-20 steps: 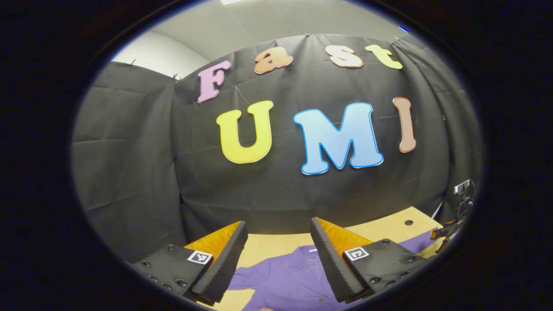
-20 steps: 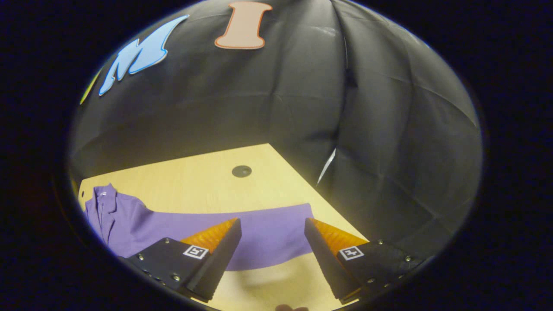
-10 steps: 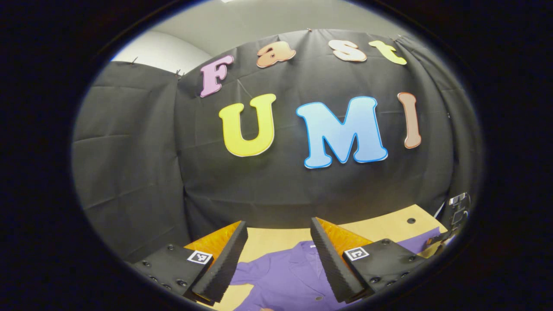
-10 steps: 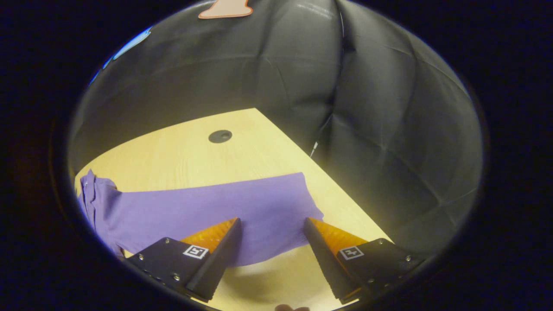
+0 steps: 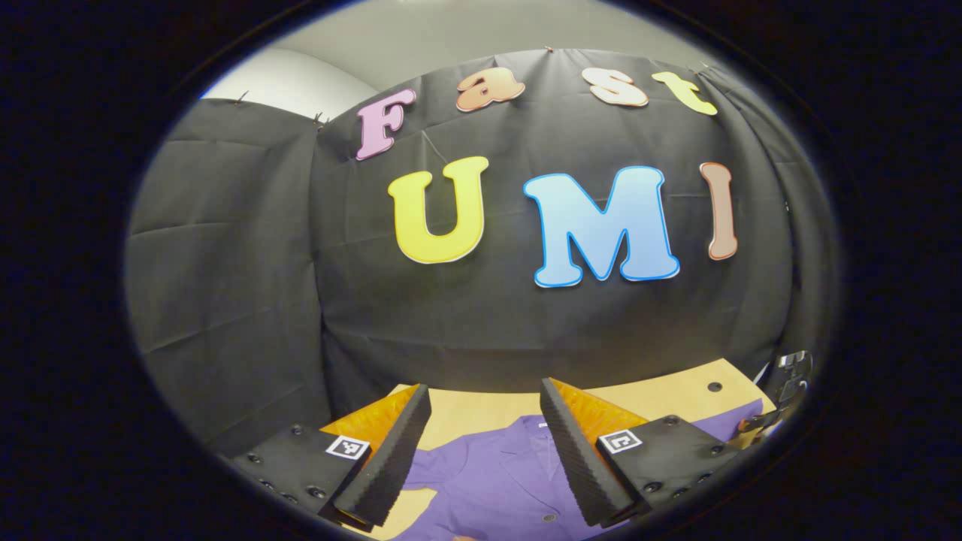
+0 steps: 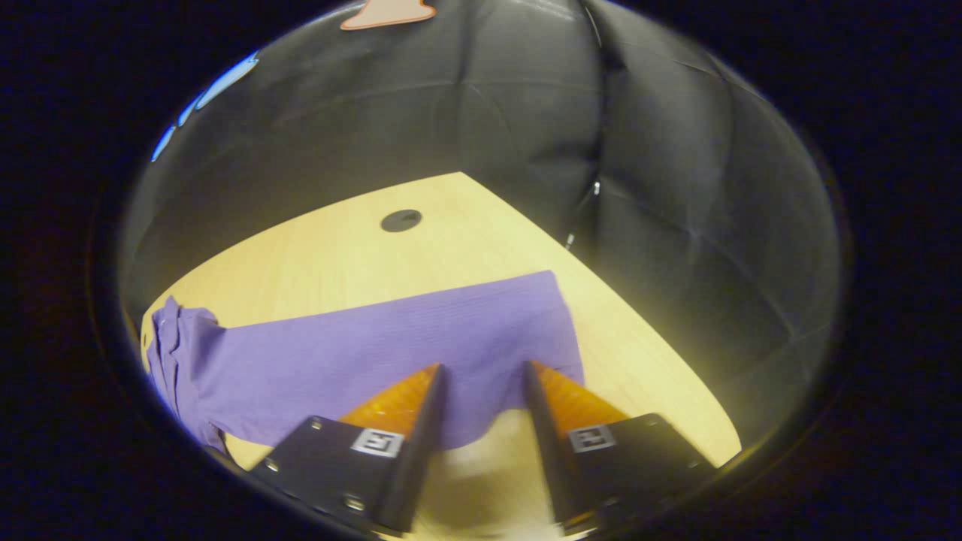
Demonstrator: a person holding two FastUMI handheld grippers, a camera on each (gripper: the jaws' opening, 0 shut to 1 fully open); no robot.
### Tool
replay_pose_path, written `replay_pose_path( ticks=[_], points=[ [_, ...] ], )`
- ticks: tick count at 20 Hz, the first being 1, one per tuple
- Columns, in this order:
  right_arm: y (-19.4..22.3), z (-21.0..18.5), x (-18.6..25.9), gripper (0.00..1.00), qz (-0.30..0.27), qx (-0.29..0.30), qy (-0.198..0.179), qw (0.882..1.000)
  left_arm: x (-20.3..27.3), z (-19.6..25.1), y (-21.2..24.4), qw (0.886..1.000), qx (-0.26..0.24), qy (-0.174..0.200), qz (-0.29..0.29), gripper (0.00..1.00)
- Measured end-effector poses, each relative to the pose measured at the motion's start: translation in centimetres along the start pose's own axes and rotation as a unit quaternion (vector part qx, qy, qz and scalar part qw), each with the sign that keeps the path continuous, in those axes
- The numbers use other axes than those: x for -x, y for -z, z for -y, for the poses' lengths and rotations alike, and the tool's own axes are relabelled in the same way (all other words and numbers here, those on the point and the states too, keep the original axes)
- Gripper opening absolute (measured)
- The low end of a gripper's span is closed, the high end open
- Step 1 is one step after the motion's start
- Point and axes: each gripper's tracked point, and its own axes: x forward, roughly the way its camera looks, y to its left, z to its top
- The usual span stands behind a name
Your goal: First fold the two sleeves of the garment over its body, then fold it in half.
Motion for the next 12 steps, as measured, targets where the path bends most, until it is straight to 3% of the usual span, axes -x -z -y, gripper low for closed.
replay_pose_path(
  ticks=[1, 2, 3, 5, 8, 9, 12],
  points=[
    [0.2, 0.0, -0.2, 0.6, -0.001, -0.003, 0.003, 1.0, 0.1, -0.1, 0.0, 1.0, 0.001, -0.002, 0.0, 0.95],
    [0.1, -0.1, -0.2, 0.6, -0.002, -0.012, 0.003, 1.0, 0.1, -0.1, 0.1, 1.0, 0.003, -0.004, -0.001, 0.96],
    [0.3, -1.0, -0.2, 0.53, -0.006, -0.026, -0.011, 1.0, 0.1, -0.1, 0.2, 1.0, 0.004, -0.004, -0.002, 0.98],
    [0.0, -0.9, 0.0, 0.14, -0.004, -0.027, 0.006, 1.0, 0.2, -0.3, 0.2, 1.0, 0.004, -0.009, -0.003, 0.98],
    [-0.5, -1.1, 0.7, 0.14, -0.022, -0.03, 0.018, 0.999, 0.2, -0.3, 0.4, 1.0, 0.007, -0.009, -0.005, 0.98],
    [-0.6, -1.1, 0.6, 0.02, -0.023, -0.028, 0.021, 0.999, 0.3, -0.4, 0.4, 1.0, 0.005, -0.011, -0.006, 0.98],
    [-1.2, -1.4, 1.0, 0.02, -0.037, -0.053, 0.013, 0.998, 0.3, -0.6, 0.4, 1.0, 0.004, -0.011, -0.005, 0.98]
  ],
)
